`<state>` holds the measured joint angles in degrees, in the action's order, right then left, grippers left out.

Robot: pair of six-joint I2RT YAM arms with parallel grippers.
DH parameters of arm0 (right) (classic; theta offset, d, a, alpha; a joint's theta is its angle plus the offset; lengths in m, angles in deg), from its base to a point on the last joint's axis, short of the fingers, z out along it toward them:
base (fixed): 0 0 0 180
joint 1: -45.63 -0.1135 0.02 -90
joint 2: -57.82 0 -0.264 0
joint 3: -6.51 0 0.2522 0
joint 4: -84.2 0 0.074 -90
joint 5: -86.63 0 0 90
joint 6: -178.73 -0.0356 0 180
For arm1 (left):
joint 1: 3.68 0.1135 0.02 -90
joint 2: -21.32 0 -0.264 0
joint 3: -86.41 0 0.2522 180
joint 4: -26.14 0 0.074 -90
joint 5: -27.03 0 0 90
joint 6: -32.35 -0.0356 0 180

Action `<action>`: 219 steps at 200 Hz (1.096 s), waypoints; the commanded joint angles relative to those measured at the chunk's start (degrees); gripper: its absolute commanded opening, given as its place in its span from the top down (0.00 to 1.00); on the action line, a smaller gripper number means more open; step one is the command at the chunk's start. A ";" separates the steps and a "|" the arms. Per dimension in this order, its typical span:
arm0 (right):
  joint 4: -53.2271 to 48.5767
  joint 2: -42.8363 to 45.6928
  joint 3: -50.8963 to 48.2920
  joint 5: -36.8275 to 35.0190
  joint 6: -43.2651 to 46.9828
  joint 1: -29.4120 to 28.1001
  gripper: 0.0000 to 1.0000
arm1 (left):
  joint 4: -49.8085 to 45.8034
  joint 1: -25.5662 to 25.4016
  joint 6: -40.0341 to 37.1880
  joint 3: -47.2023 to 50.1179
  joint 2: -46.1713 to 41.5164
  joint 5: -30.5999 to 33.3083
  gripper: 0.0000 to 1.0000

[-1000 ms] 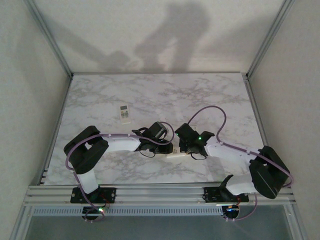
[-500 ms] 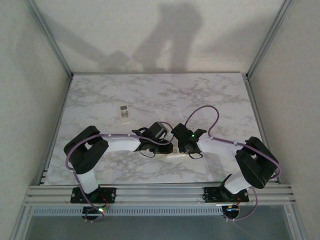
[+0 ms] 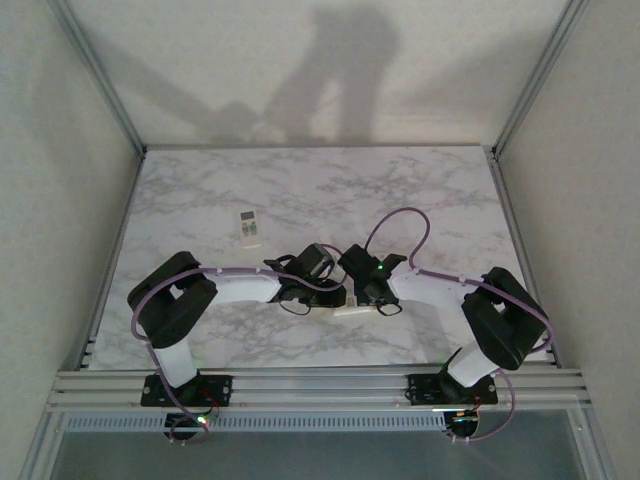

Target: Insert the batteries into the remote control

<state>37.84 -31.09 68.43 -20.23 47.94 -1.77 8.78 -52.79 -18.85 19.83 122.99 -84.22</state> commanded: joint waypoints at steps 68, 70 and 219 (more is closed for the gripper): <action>-4.55 10.13 0.01 3.00 4.16 0.29 0.88 | 1.75 -1.97 -1.19 0.52 1.09 -1.42 0.57; -4.75 10.19 0.00 3.16 4.26 0.31 0.88 | 1.68 -1.96 -1.19 0.52 1.08 -1.42 0.57; 0.30 2.13 -1.29 1.51 6.29 0.29 0.87 | 1.75 -1.96 -1.19 0.51 0.90 -1.34 0.57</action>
<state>37.03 -27.68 67.41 -17.76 54.08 -1.74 8.85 -52.85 -19.06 19.87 122.97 -84.20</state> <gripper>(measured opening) 0.133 0.432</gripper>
